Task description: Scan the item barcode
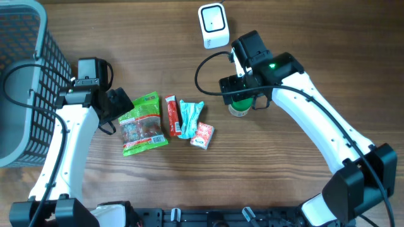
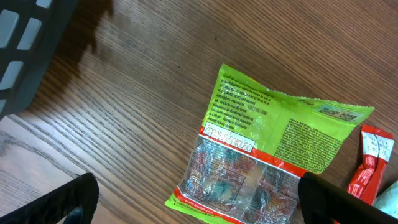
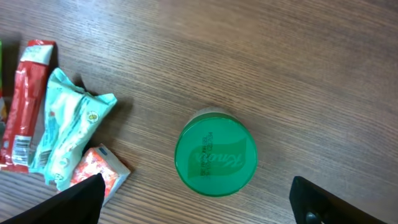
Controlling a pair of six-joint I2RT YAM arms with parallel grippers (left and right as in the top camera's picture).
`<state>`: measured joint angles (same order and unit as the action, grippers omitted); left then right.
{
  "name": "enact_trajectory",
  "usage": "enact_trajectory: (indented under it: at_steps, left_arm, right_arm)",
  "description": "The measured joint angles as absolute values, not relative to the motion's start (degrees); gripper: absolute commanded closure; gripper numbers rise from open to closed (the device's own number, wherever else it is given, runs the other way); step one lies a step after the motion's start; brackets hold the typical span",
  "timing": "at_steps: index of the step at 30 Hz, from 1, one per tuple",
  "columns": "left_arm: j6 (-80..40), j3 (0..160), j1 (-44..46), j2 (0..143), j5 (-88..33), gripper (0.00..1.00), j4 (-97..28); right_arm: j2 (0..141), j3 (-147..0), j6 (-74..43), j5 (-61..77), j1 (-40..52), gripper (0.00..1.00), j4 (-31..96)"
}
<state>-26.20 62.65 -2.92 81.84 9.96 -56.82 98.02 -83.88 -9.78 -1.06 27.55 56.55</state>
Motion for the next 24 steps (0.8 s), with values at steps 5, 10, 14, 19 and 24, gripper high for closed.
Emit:
enact_trajectory:
  at_steps: [5,10,14,19,24]
  left_arm:
    - [-26.2,62.7,-2.9,81.8,10.0,0.00,-56.8]
    - [-26.2,62.7,-2.9,81.8,10.0,0.00,-56.8]
    - [-26.2,62.7,-2.9,81.8,10.0,0.00,-56.8]
    - [-26.2,62.7,-2.9,81.8,10.0,0.00,-56.8]
    - [-26.2,62.7,-2.9,81.8,10.0,0.01,-56.8]
  right_arm:
    - [103.3,-81.8,-10.0,-0.9,27.4,0.05,56.2]
    - [109.3,-81.3,-10.2,-0.6,27.3,0.05,55.7]
    - [113.0,-81.1,-10.4,-0.6,27.3,0.12,55.7]
    - [113.8,-81.0,-11.3,-0.6,27.3,0.15,55.4]
    - [113.8,-81.0,-11.3,-0.6,27.3,0.14,54.4]
